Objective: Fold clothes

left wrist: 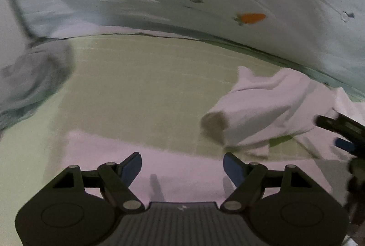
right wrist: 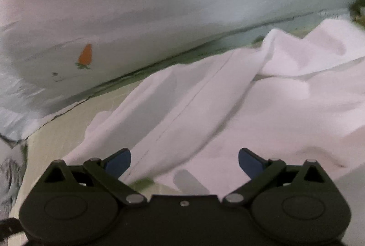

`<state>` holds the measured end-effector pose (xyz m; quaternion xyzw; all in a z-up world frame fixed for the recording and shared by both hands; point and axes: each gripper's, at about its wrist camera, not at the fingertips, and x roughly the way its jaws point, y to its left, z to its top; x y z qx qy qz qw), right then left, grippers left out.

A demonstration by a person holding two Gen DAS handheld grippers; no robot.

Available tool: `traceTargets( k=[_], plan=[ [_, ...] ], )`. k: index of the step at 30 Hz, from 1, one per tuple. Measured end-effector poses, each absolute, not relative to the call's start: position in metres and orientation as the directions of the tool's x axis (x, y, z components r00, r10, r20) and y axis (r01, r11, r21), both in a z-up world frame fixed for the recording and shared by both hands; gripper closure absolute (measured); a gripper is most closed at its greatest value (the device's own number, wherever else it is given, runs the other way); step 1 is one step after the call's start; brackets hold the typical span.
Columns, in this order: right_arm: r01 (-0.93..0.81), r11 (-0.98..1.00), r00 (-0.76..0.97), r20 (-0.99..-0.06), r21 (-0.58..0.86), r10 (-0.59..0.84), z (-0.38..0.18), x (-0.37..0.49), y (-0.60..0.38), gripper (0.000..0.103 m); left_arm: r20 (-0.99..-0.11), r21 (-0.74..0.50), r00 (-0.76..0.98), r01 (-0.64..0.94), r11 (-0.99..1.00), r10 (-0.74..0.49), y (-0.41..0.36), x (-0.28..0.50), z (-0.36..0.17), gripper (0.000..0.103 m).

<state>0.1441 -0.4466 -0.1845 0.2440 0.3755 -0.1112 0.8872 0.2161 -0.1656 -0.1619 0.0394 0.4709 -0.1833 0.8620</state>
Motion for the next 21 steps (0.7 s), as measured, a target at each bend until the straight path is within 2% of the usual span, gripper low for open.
traceTargets(
  k=[2, 3, 6, 8, 9, 10, 11, 12, 14, 21],
  plan=[
    [0.408, 0.842, 0.678, -0.735, 0.352, -0.021, -0.193, 0.158, -0.447, 0.006, -0.814, -0.135, 0.476, 0.403, 0.905, -0.334, -0.179, 0.232, -0.172, 0.023],
    [0.417, 0.837, 0.677, -0.736, 0.354, -0.026, -0.195, 0.163, -0.447, 0.005, -0.809, -0.168, 0.458, 0.420, 0.892, -0.368, -0.185, 0.240, -0.178, 0.023],
    [0.408, 0.838, 0.679, -0.734, 0.362, -0.014, -0.198, 0.175, -0.445, 0.009, -0.793, -0.325, 0.385, 0.387, 0.863, -0.471, -0.189, 0.264, -0.195, 0.022],
    [0.377, 0.851, 0.681, -0.732, 0.366, 0.013, -0.197, 0.180, -0.444, 0.038, -0.782, -0.361, 0.384, 0.363, 0.859, -0.491, -0.192, 0.270, -0.200, 0.024],
    [0.369, 0.856, 0.681, -0.732, 0.363, 0.018, -0.196, 0.181, -0.445, 0.043, -0.777, -0.375, 0.386, 0.352, 0.858, -0.498, -0.194, 0.273, -0.203, 0.034],
    [0.367, 0.858, 0.680, -0.733, 0.359, 0.016, -0.195, 0.181, -0.445, 0.064, -0.772, -0.389, 0.388, 0.340, 0.856, -0.504, -0.196, 0.275, -0.205, 0.057],
    [0.368, 0.856, 0.685, -0.728, 0.363, 0.014, -0.193, 0.178, -0.447, 0.090, -0.777, -0.385, 0.390, 0.326, 0.863, -0.494, -0.196, 0.276, -0.205, 0.071],
    [0.370, 0.851, 0.695, -0.719, 0.372, 0.012, -0.190, 0.175, -0.450, 0.097, -0.786, -0.373, 0.400, 0.301, 0.878, -0.471, -0.196, 0.274, -0.204, 0.090],
    [0.355, 0.836, 0.738, -0.674, 0.417, 0.023, -0.179, 0.161, -0.457, 0.100, -0.776, -0.383, 0.423, 0.273, 0.882, -0.468, -0.189, 0.268, -0.196, 0.097],
    [0.186, 0.838, 0.869, -0.484, 0.514, 0.103, -0.107, 0.092, -0.466, 0.100, -0.694, -0.351, 0.552, 0.302, 0.887, -0.462, -0.158, 0.209, -0.116, 0.098]
  ],
)
